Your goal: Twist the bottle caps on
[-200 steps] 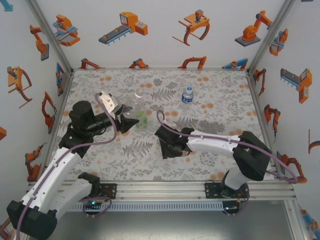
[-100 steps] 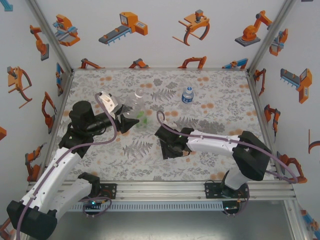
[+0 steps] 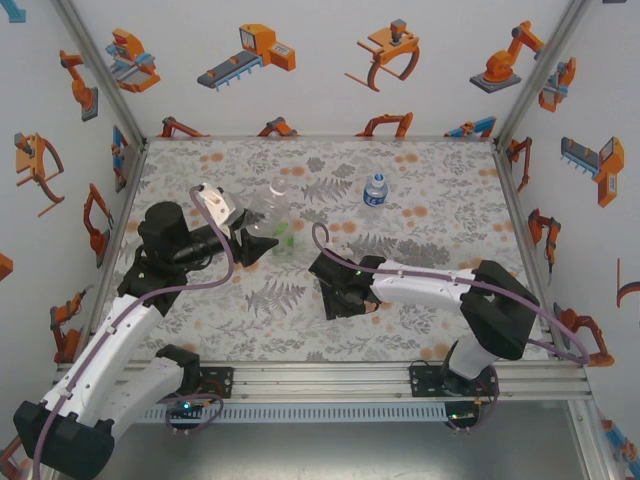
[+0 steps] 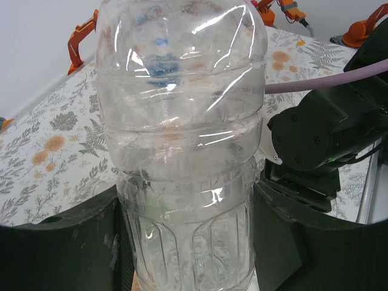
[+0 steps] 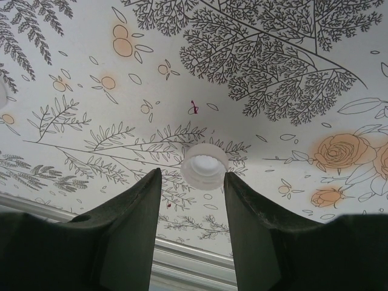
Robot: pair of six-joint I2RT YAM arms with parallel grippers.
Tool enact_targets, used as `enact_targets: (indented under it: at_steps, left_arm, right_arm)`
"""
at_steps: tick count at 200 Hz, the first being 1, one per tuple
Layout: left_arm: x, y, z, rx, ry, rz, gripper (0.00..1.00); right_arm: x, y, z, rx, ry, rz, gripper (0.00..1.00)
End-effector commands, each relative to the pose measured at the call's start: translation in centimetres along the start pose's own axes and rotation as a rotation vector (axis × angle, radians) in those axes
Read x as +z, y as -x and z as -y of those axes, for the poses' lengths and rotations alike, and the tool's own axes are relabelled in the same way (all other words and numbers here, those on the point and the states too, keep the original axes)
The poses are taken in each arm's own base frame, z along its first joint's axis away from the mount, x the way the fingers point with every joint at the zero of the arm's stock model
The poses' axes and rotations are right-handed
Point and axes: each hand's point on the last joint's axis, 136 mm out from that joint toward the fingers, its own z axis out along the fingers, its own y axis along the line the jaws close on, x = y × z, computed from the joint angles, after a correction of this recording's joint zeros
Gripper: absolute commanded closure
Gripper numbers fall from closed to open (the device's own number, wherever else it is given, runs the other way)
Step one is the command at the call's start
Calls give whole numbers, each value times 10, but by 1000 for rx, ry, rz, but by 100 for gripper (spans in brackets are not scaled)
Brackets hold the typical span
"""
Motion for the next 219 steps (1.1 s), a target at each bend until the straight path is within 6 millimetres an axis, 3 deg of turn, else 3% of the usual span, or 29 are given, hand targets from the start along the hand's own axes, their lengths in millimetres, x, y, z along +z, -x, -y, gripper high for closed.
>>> enact_targets:
  at_steps: [1,95,130,184,219]
  left_arm:
    - [-3,18,2,43,-14,40,100]
    - [-3,18,2,40,-14,38,100]
    - [-3,19,1,41,-12,40,100]
    - [-3,19,2,43,-13,40,100]
    - [-3,18,2,41,-13,39,100]
  right_arm:
    - [2,-4,2,8,-22,-21,55]
    - [11,-10,1,20,-16,-45,56]
    - [16,-12,-1,41,6,-48,61]
    - [25,-16,1,76,21,-63,62]
    - [23,-14,3,105,52,-42,70]
